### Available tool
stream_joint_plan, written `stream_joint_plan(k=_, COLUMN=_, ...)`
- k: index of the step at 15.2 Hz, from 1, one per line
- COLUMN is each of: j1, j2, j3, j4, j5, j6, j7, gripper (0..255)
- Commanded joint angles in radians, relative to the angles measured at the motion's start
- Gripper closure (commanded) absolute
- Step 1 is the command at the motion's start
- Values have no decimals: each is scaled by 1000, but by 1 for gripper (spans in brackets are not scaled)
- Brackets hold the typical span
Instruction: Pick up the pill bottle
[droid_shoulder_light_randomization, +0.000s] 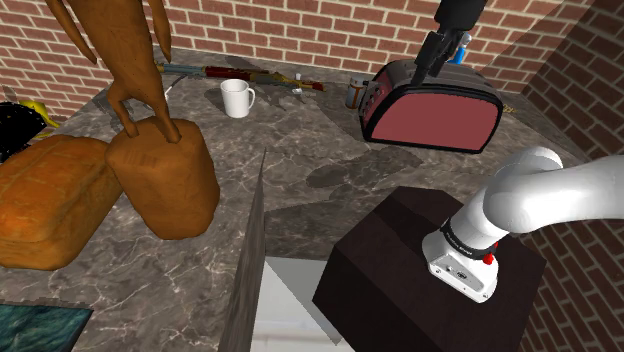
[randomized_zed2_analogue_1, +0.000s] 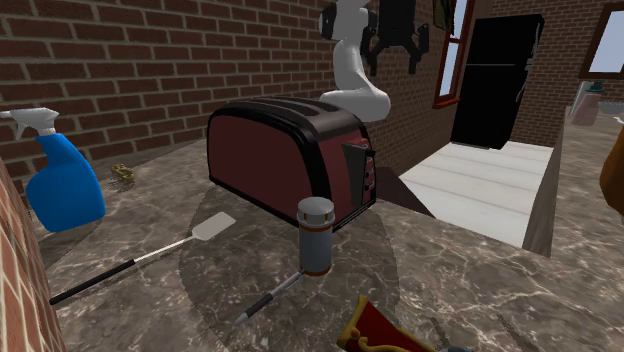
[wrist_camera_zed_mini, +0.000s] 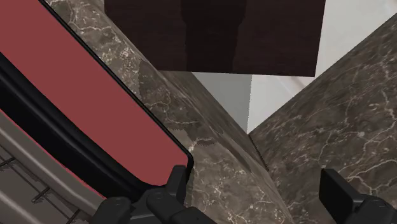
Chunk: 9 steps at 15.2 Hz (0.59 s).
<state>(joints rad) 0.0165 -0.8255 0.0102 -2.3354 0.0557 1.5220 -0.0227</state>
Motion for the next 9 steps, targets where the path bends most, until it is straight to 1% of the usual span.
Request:
stream_joint_plan(k=1, j1=0, j2=0, j3=0, j4=0, j5=0, j6=0, j7=0, gripper=0)
stream_joint_plan(k=9, j1=-35, j2=234, j3=-59, j4=32, j5=-65, j6=203, j7=-66, gripper=0)
